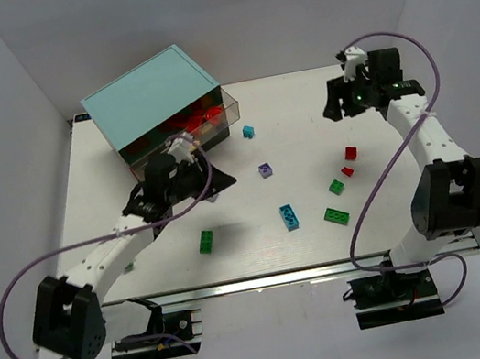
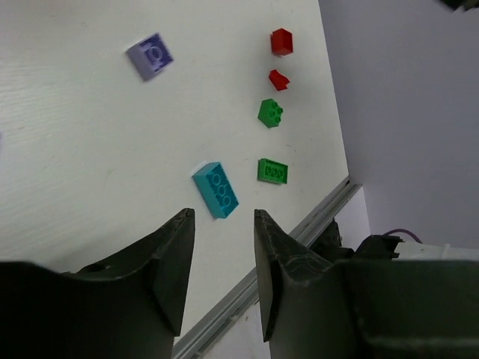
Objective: Sort the legos into containers by color
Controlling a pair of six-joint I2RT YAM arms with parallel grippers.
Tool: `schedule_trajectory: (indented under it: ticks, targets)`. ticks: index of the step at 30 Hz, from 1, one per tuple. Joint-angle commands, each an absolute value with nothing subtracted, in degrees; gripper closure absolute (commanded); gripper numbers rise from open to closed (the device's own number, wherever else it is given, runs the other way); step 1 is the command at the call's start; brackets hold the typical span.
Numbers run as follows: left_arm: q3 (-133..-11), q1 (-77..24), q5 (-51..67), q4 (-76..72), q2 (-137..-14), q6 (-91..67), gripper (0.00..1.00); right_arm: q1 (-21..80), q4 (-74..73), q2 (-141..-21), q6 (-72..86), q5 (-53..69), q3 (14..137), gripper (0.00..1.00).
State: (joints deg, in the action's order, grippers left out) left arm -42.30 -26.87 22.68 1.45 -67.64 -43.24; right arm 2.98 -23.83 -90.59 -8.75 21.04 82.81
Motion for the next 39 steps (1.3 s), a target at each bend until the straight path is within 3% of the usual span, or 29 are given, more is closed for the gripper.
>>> schedule_trajectory:
  ticks: [1,7,9,10,13,15,22,28,31,39]
  targets:
    - [-50.34,-29.96,25.66,-1.67,-74.31,-39.12,0.53,-2.08,-33.29,-90.53,-8.17,22.94,80.78,0.31]
    - [-67.54,-35.76,24.96,2.17,-91.12,-31.83,0.35,-7.55,-33.31,-90.17,-4.31,26.89,78.92,0.28]
    - [-72.57,-38.22,24.87,3.42,-98.68,-29.98,0.32,-9.49,-35.06,-91.23,-4.04,29.96,80.58,0.36]
    - [-77.64,-39.02,24.79,4.65,-101.14,-29.54,0.3,-9.84,-36.29,-91.67,-4.22,31.01,81.47,0.47]
    - [-85.32,-41.83,24.52,7.63,-110.37,-29.09,0.28,-12.04,-41.91,-94.65,-6.67,35.41,84.81,0.61]
    - [-93.14,-43.67,23.91,9.57,-116.61,-29.44,0.28,-13.18,-44.03,-95.89,-8.08,36.3,84.99,0.63]
    - [-112.49,-46.76,21.19,14.15,-130.68,-37.16,0.28,-14.85,-47.11,-98.96,-11.43,35.6,82.54,0.46]
    - [-113.2,-47.81,17.14,10.21,-134.03,-49.12,0.28,-13.71,-42.12,-99.06,-7.31,28.14,79.81,0.43]
    - [-114.6,-48.33,15.91,10.54,-134.73,-49.83,0.28,-13.01,-39.56,-98.61,-4.58,22.78,77.79,0.37]
    - [-111.19,-48.87,9.41,13.45,-131.05,-50.1,0.29,-11.08,-35.95,-100.98,-0.88,15.91,75.68,0.35]
